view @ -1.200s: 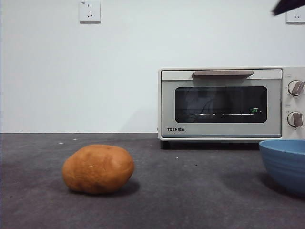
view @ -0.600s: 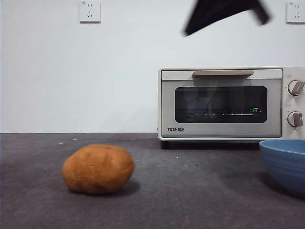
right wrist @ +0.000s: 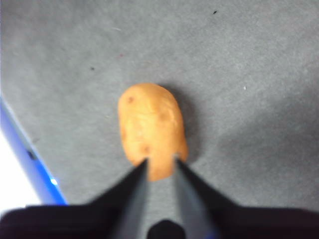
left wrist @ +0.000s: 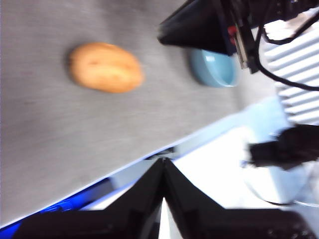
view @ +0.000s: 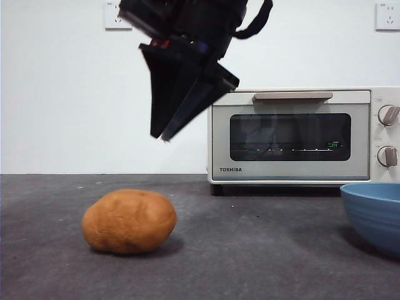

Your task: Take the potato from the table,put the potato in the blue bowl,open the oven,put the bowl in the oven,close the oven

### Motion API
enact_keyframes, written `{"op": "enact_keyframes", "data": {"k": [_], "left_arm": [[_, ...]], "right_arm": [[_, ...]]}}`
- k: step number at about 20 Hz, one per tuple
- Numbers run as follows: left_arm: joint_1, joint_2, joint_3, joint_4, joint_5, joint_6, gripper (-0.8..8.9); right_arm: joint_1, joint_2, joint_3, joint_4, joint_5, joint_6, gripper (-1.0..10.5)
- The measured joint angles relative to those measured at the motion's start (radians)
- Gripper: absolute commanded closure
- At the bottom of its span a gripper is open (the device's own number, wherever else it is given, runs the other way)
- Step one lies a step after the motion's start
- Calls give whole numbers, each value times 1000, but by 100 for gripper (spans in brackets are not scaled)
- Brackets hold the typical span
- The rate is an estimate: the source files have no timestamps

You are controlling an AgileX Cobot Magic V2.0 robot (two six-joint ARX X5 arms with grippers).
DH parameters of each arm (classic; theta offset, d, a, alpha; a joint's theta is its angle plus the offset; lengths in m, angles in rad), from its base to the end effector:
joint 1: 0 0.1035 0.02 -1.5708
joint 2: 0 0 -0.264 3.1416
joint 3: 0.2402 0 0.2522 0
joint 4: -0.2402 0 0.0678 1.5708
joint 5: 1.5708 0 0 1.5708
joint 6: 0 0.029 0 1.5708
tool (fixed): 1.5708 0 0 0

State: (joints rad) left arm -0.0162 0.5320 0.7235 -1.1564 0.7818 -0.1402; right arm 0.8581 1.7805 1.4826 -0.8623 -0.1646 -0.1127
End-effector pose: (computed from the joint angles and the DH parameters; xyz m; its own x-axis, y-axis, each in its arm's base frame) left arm 0.0715 -0.0216 0.2703 0.3927 -0.7110 -0.5833 0.2938 0.6980 -0.6530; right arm 0.2352 0.2794 0.2588 0.1335 0.4051 -0.9045 -0.8516 0.5138 0.1044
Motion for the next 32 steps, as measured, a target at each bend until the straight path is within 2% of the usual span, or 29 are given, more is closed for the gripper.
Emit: {"op": "enact_keyframes", "data": {"k": [3,5,8,13,22,23,24,26,27,32], "left_arm": [[0,1,55,-90,-140,50,819],[0,0,76,-151,-221,98,819],[0,0,88,-158,-248,136,819],[-1,10,88,-154,-248,152,819],[-1,10,88,-138,-249,156,818],[-1,10,88,-138,-249,156,818],[-2,10,88,-137,-249,156,818],[-2,10,88,-137,-249,156,818],[-2,10,88,-137,-249,156,818],[-2,10,88,-137,-249,156,818]], "right_arm": [[12,21,0,12,2,-26,347],[22,24,0,50,8,-46,280],[42,24,0,103,23,-68,280],[61,43,3,123,27,-102,280],[69,245,6,116,27,-113,296],[69,251,6,113,27,-113,365],[69,254,6,106,27,-112,500],[70,254,6,100,27,-105,850],[70,254,6,100,27,-92,973],[69,197,6,54,38,-54,948]]}}
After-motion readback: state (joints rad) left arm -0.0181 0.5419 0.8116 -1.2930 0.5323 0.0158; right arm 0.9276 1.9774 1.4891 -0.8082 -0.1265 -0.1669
